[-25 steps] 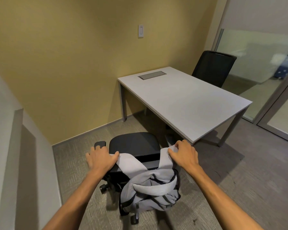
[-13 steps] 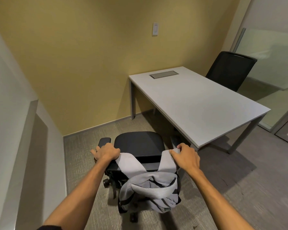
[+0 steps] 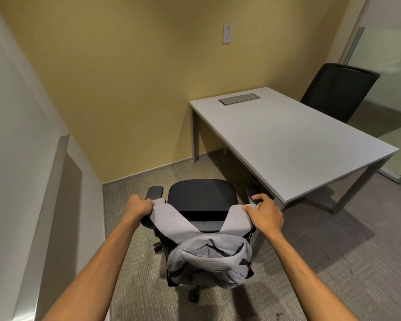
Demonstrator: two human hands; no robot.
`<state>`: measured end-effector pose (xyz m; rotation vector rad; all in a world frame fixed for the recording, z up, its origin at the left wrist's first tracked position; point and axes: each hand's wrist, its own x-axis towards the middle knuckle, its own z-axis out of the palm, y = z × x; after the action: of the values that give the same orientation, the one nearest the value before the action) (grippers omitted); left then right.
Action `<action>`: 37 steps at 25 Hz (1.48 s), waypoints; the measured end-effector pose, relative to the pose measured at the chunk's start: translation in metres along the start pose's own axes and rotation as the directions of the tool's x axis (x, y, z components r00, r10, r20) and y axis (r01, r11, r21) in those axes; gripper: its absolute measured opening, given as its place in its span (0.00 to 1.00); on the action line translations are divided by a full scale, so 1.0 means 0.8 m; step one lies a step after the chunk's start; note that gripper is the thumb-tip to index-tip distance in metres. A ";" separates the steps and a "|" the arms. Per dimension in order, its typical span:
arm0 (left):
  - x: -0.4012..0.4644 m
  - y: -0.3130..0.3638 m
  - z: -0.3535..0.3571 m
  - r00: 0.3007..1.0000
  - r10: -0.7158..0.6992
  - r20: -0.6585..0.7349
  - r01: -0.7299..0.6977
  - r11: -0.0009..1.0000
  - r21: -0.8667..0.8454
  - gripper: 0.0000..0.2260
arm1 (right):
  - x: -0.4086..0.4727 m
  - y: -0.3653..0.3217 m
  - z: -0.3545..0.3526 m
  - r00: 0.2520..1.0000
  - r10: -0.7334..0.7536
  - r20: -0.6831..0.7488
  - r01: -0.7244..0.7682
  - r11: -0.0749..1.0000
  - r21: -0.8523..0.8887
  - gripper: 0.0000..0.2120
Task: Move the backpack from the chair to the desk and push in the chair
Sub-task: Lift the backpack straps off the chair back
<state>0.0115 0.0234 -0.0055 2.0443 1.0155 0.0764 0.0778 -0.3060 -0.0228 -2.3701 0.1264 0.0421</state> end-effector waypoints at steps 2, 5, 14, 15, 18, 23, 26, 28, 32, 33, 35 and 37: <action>-0.001 -0.007 -0.007 1.000 -0.020 -0.011 0.019 0.998 -0.064 0.18 | -0.004 0.000 0.002 1.000 -0.001 -0.016 0.001 1.000 0.006 0.22; -0.013 -0.012 -0.015 0.993 0.057 -0.106 -0.063 0.997 -0.051 0.20 | -0.004 -0.001 0.003 1.000 0.026 -0.013 -0.026 1.000 0.014 0.25; -0.029 -0.055 -0.030 0.983 -0.091 -0.159 0.013 0.900 -0.435 0.18 | 0.013 -0.044 -0.011 0.990 0.096 0.104 -0.063 0.959 -0.278 0.20; -0.032 -0.058 -0.028 0.984 -0.126 -0.129 0.044 0.859 -0.510 0.19 | 0.013 -0.046 -0.010 0.989 0.095 0.109 -0.057 0.950 -0.308 0.21; -0.043 -0.067 -0.026 0.980 -0.190 -0.062 0.105 0.756 -0.646 0.20 | 0.012 -0.054 -0.012 0.988 0.101 0.115 -0.050 0.922 -0.383 0.25; -0.047 -0.067 -0.024 0.969 -0.248 -0.020 0.155 0.663 -0.733 0.18 | 0.017 -0.061 -0.017 0.979 0.131 0.157 -0.038 0.873 -0.487 0.19; -0.052 -0.064 -0.021 0.964 -0.267 0.015 0.179 0.603 -0.778 0.14 | 0.020 -0.054 -0.018 0.982 0.129 0.141 -0.057 0.901 -0.431 0.12; -0.054 -0.067 -0.017 0.959 -0.277 0.058 0.204 0.536 -0.819 0.10 | 0.019 -0.046 -0.020 0.986 0.121 0.115 -0.068 0.921 -0.384 0.10; -0.058 -0.081 -0.013 0.946 -0.265 0.186 0.271 0.332 -0.904 0.06 | 0.021 -0.026 -0.014 0.988 0.142 0.060 -0.130 0.976 -0.176 0.12; -0.057 -0.083 -0.012 0.944 -0.255 0.210 0.282 0.290 -0.914 0.11 | 0.021 -0.022 -0.013 0.986 0.164 0.038 -0.159 0.981 -0.110 0.13; -0.061 -0.081 -0.012 0.941 -0.239 0.241 0.296 0.226 -0.928 0.15 | 0.013 -0.017 -0.012 0.977 0.212 -0.033 -0.212 0.977 0.025 0.16; -0.061 -0.076 -0.012 0.941 -0.242 0.238 0.288 0.198 -0.937 0.17 | 0.008 -0.013 -0.011 0.969 0.221 -0.110 -0.204 0.969 0.141 0.19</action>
<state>-0.0631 0.0161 -0.0278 0.6527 0.9037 0.3897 0.0848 -0.3055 -0.0097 -2.2210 0.4318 -0.0115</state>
